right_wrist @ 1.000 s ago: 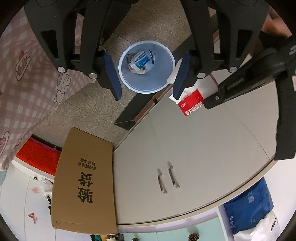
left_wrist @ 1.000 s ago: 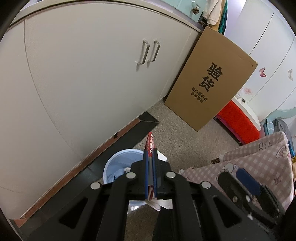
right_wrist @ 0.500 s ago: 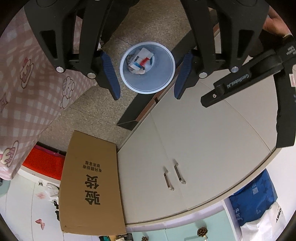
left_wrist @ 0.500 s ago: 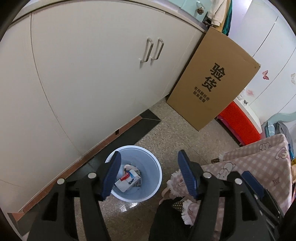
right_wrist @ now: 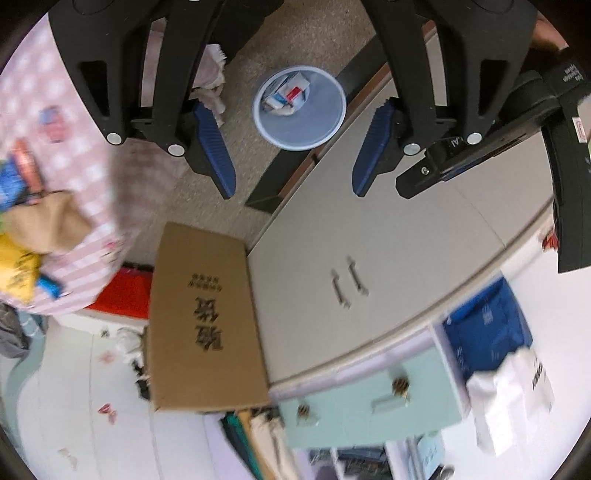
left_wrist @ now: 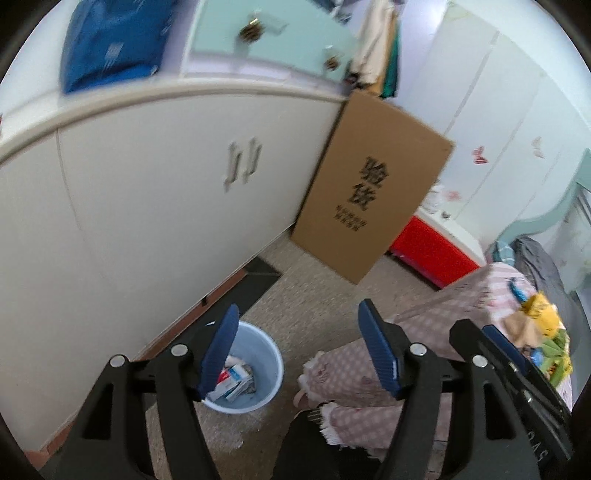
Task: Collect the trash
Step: 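Move both tools back toward the table, then grasp the green plush leaf with the right tool while the left tool grasps the beige cloth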
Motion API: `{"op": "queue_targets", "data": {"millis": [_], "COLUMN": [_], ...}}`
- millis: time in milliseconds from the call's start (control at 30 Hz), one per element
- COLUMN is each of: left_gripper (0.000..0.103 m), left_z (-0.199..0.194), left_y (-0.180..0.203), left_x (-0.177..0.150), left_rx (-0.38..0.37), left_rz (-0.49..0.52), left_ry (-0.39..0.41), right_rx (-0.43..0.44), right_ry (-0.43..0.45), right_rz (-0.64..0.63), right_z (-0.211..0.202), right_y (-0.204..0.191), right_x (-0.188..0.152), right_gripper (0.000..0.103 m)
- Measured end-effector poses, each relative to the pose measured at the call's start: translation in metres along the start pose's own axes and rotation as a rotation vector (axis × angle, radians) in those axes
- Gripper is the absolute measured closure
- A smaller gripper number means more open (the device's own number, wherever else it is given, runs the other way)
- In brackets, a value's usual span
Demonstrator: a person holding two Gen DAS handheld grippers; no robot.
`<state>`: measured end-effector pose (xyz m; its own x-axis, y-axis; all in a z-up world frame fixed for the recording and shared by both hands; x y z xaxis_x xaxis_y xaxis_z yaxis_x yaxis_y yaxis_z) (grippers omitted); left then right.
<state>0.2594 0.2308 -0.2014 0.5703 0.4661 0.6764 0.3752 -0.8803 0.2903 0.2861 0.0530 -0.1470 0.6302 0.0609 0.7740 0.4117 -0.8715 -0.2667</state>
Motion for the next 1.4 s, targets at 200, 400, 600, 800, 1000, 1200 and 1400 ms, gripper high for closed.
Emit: {"op": "queue_targets", "data": {"millis": [200,400,600,800,1000,1200,1400], "left_gripper": [0.035,0.030,0.024,0.024,0.024,0.042,0.097], "left_z": [-0.023,-0.021,-0.003,0.024,0.052,0.073,0.075], "left_y": [0.071,0.151,0.211,0.249,0.275,0.292,0.299], "left_x": [-0.005,-0.024,-0.041,-0.051,-0.051,-0.055,-0.061], "left_rx": [-0.081,-0.178,-0.250,-0.276,-0.295,-0.310,-0.363], "left_rz": [0.111,0.246,0.325,0.361,0.387,0.428,0.425], "left_ry": [0.011,-0.029,-0.094,-0.130,-0.150,-0.207,-0.256], "right_rx": [-0.074,-0.185,-0.289,-0.349,-0.363,-0.341,-0.313], "right_ry": [0.078,0.130,0.142,0.146,0.121,0.064,0.019], "right_rz": [0.060,0.144,0.248,0.331,0.374,0.371,0.346], "right_z": [-0.050,-0.095,-0.122,-0.134,-0.131,-0.108,-0.089], "right_y": [0.045,0.117,0.190,0.243,0.273,0.278,0.274], "right_x": [0.017,0.024,0.017,0.008,0.003,0.005,0.007], "right_gripper": [0.036,0.034,0.032,0.030,0.028,0.034,0.081]}}
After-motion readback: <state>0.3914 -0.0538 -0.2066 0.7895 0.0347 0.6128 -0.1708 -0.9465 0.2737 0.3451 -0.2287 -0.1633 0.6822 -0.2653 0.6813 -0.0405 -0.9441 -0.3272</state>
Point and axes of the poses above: each gripper's, at about its wrist camera, not at the fingertips, and z roughly the way its jaws point, y to its right, x to its top, the point moved 8 cm from there along z, roughly the way its jaws point, and after that the axes turned 1 degree about -y, right-handed, at the moved point
